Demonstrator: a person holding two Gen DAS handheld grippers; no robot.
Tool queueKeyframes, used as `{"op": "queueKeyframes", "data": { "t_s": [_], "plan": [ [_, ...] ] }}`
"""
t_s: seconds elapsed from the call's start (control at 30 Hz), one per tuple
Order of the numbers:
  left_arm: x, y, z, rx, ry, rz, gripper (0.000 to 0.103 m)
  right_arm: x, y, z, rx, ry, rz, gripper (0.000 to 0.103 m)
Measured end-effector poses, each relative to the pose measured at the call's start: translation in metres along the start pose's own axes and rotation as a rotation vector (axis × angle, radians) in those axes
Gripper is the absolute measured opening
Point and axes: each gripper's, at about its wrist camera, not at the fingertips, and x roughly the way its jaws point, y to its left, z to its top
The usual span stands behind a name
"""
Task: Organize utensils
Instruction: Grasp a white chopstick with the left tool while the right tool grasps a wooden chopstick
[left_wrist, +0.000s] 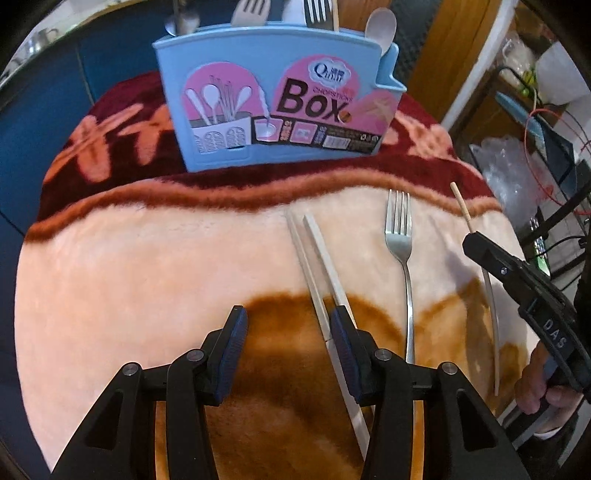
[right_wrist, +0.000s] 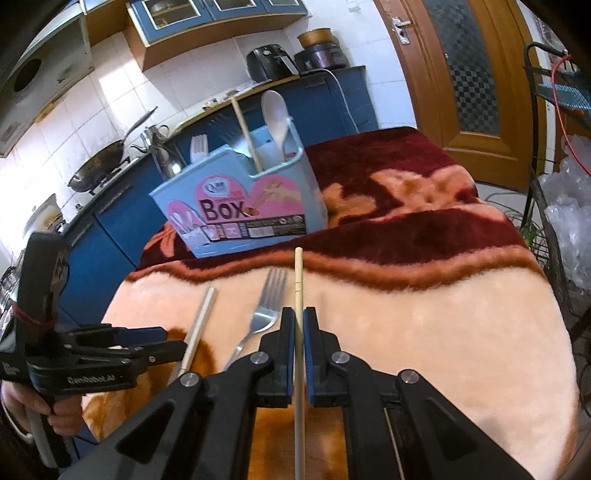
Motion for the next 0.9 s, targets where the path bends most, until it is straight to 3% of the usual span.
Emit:
{"op": "queueKeyframes", "data": {
  "t_s": [0.2,0.4,0.53,0.67,0.77,0.9],
  "plan": [
    [0.011,-0.005,0.021,0.06,0.08,0.011,0.038,0.01,-0.01,-0.001,0.027,0.066,-0.012,0.008],
    [0.015,-0.008,0.03,0.095,0.097,0.003,0.03,0.014,-0.014,0.0,0.042,0.124,-0.016,0.008],
    [0.018,-0.003,0.038,0.075,0.105,-0.025,0.029,0.021,-0.011,0.01,0.041,0.205,-0.019,0.016],
    [0.022,0.002,0.048,0.047,0.133,-0.053,0.027,0.03,-0.004,0.021,0.009,0.292,-0.057,0.018],
    [0.025,0.003,0.052,0.04,0.128,-0.059,0.02,0.034,0.001,0.026,-0.027,0.345,-0.08,0.017],
    [0.024,0.017,0.052,-0.025,0.118,-0.166,0.009,0.041,0.005,0.031,-0.064,0.403,-0.092,0.017]
  ]
}}
